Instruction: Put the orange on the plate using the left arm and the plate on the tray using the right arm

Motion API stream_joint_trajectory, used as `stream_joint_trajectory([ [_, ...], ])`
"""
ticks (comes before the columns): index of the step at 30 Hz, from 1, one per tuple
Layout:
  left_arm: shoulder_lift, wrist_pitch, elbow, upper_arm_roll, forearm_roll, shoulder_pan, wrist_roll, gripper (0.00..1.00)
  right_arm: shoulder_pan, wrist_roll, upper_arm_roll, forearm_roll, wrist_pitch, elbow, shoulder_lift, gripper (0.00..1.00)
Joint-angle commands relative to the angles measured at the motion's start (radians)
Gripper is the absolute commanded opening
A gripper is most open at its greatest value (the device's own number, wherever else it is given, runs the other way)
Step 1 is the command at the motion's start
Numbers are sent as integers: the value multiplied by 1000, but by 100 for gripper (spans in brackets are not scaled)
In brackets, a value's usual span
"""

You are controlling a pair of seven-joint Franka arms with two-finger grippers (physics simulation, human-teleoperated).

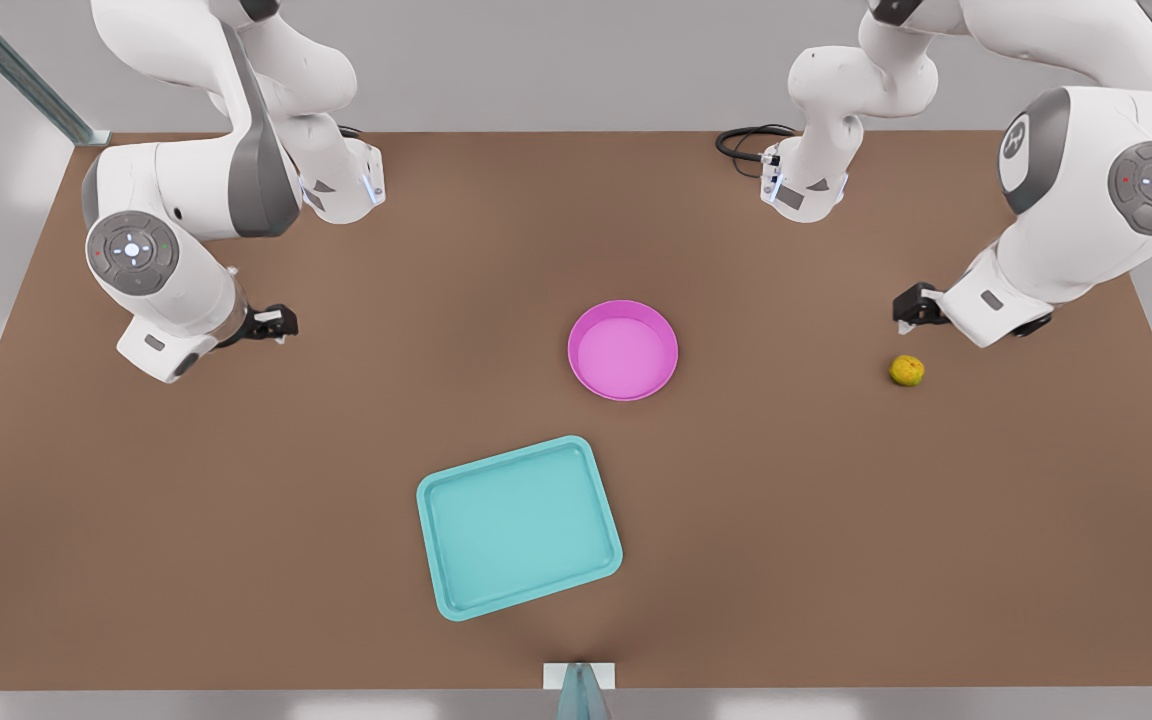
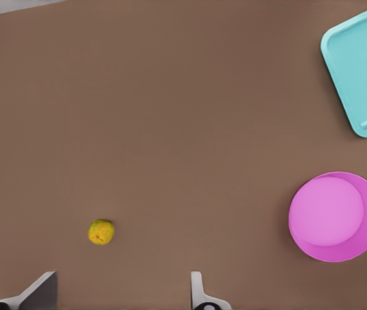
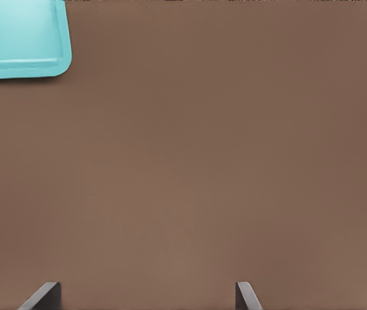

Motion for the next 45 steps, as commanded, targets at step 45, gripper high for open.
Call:
stream_joint_trajectory([
  [45, 257, 939, -964, 340, -38, 44, 401, 63, -10, 10, -15, -8, -8, -10, 18, 100],
])
